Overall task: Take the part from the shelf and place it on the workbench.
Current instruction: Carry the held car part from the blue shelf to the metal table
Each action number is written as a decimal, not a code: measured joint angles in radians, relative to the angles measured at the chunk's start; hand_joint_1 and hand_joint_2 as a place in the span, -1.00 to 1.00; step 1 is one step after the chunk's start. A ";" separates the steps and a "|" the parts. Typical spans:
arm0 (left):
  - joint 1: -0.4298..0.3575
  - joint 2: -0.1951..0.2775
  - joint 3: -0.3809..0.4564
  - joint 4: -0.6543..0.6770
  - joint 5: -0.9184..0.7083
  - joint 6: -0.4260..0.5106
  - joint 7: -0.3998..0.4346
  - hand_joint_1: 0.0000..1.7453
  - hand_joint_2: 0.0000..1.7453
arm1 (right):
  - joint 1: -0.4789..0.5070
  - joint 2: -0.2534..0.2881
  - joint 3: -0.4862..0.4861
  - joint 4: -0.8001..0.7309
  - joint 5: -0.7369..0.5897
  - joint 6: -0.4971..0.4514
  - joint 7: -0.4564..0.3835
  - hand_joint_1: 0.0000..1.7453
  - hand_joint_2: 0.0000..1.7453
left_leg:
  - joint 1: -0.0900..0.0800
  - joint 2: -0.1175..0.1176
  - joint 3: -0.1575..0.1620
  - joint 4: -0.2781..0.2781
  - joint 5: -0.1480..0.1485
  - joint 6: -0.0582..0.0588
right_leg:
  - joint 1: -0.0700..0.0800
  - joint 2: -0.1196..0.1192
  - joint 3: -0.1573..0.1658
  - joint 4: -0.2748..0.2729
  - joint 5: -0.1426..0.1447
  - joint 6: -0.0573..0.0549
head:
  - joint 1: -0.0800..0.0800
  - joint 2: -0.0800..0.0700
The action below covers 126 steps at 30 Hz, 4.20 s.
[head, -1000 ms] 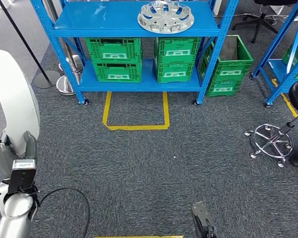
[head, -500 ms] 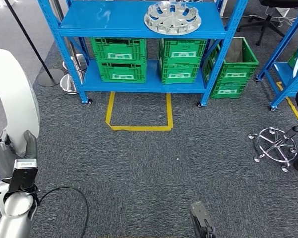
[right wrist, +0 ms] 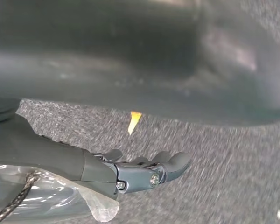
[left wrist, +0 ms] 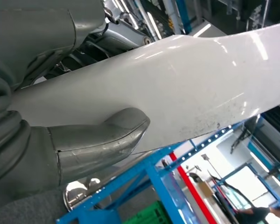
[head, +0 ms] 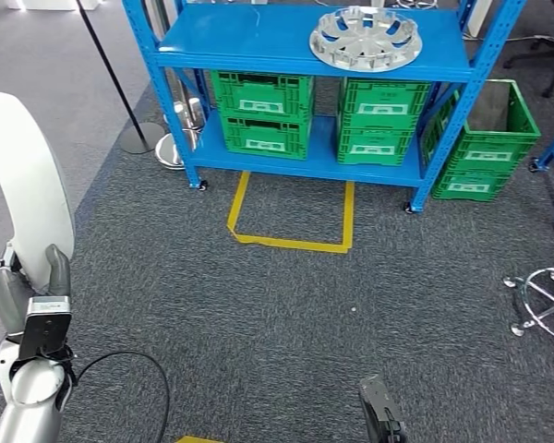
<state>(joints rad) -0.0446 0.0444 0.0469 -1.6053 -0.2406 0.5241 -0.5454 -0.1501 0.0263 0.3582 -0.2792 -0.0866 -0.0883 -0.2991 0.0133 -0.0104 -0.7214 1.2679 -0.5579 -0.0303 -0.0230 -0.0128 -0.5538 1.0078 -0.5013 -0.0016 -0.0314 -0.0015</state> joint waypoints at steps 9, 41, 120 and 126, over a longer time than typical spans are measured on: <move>-0.002 0.001 -0.001 0.002 0.001 0.000 0.000 1.00 1.00 | -0.004 0.000 -0.004 0.000 0.000 0.000 0.000 -1.00 -1.00 | -0.029 0.068 0.091 -0.242 0.130 0.044 | 0.020 -0.105 0.049 -0.005 -0.047 0.023 | 0.000 0.000; -0.012 0.004 -0.003 0.007 0.011 0.004 -0.004 1.00 1.00 | -0.009 0.002 -0.011 0.002 0.049 0.003 0.003 -1.00 -1.00 | -0.033 0.052 0.092 -0.236 0.125 0.057 | 0.021 -0.104 0.014 0.027 -0.050 0.026 | -0.006 0.000; -0.030 -0.022 0.003 0.000 -0.010 -0.014 -0.006 1.00 1.00 | 0.004 0.001 -0.044 0.002 0.117 -0.002 0.010 -1.00 -1.00 | -0.008 -0.034 0.052 -0.127 0.056 0.018 | -0.002 0.031 -0.043 0.027 0.017 0.010 | -0.011 0.000; -0.027 -0.023 0.002 0.006 -0.008 -0.014 -0.006 1.00 1.00 | 0.008 0.000 -0.044 0.003 0.117 -0.001 0.010 -1.00 -1.00 | -0.008 0.021 0.022 -0.062 0.066 0.021 | 0.009 -0.055 -0.030 0.027 0.003 0.003 | -0.014 0.000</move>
<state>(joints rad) -0.0715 0.0219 0.0484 -1.5989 -0.2485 0.5104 -0.5516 -0.1416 0.0267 0.3143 -0.2767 0.0305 -0.0893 -0.2888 0.0057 0.0110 -0.6997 1.2058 -0.4921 -0.0098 -0.0145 -0.0674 -0.5842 1.0345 -0.4982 0.0015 -0.0453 -0.0015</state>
